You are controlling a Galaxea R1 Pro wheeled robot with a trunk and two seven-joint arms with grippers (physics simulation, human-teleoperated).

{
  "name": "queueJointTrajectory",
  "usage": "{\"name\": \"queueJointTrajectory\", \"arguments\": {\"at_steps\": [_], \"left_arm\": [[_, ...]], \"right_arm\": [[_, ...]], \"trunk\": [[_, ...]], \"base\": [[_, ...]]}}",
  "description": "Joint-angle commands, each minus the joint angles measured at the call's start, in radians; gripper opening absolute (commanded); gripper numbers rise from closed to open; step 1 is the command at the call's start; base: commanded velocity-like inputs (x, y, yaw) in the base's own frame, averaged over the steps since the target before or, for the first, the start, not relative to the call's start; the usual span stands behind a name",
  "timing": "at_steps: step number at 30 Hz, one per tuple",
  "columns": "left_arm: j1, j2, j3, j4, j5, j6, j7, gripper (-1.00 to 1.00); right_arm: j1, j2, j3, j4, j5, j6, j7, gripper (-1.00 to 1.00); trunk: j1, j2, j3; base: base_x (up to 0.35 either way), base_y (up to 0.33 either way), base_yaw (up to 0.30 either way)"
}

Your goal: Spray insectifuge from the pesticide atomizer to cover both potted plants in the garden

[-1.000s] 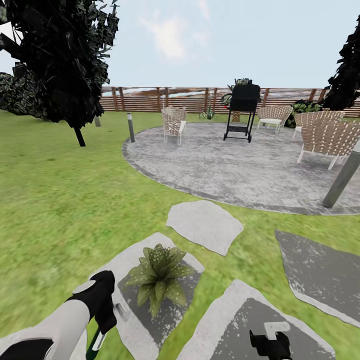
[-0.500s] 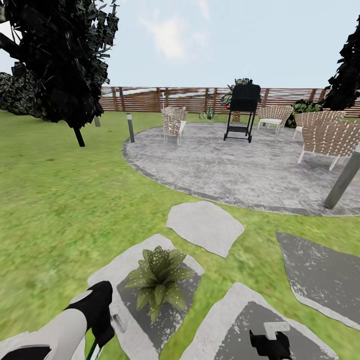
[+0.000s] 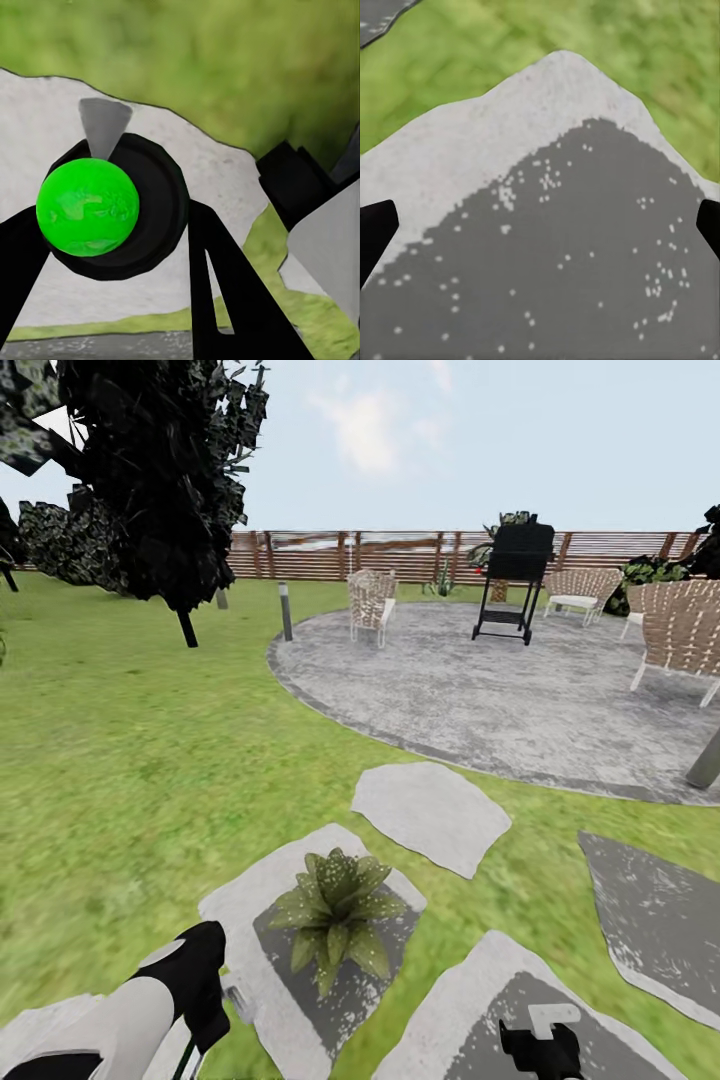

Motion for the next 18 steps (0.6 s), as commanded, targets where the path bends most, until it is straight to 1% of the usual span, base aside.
{"name": "queueJointTrajectory", "arguments": {"at_steps": [1, 4, 7, 10, 13, 15, 18], "left_arm": [[0.0, -0.002, 0.002, -0.002, -0.004, 0.007, -0.006, -1.0], [0.0, -0.003, 0.003, -0.003, -0.004, 0.008, 0.015, -1.0], [0.0, -0.005, 0.004, -0.001, -0.003, 0.008, 0.059, -1.0], [0.0, -0.006, 0.004, 0.004, -0.003, 0.009, 0.07, -1.0], [0.0, -0.002, 0.004, 0.008, -0.003, 0.009, 0.072, -1.0], [0.0, 0.001, 0.004, 0.011, -0.003, 0.009, 0.072, -1.0], [0.0, 0.002, 0.004, 0.01, -0.002, 0.009, 0.073, -1.0]], "right_arm": [[-0.001, 0.0, -0.008, 0.001, 0.011, -0.005, -0.001, 1.0], [-0.001, 0.0, -0.008, 0.001, 0.011, -0.005, -0.001, 1.0], [-0.001, 0.0, -0.007, 0.001, 0.011, -0.005, -0.001, 1.0], [-0.001, 0.0, -0.008, 0.001, 0.011, -0.004, -0.001, 1.0], [-0.001, 0.0, -0.007, 0.001, 0.011, -0.004, -0.001, 1.0], [-0.001, 0.0, -0.007, 0.001, 0.011, -0.004, -0.001, 1.0], [-0.001, 0.0, -0.007, 0.001, 0.011, -0.005, -0.001, 1.0]], "trunk": [[0.0, 0.0, -0.001], [0.0, 0.0, -0.001], [0.0, 0.0, -0.001], [0.0, 0.0, -0.001], [0.0, 0.0, -0.001], [0.0, 0.0, -0.001], [0.0, 0.0, -0.001]], "base": [[0.0, 0.0, 0.013], [0.053, -0.028, 0.005], [0.182, -0.151, 0.001], [0.212, -0.188, 0.0], [0.142, -0.193, 0.0], [-0.136, -0.152, 0.0], [-0.061, -0.049, 0.052]]}}
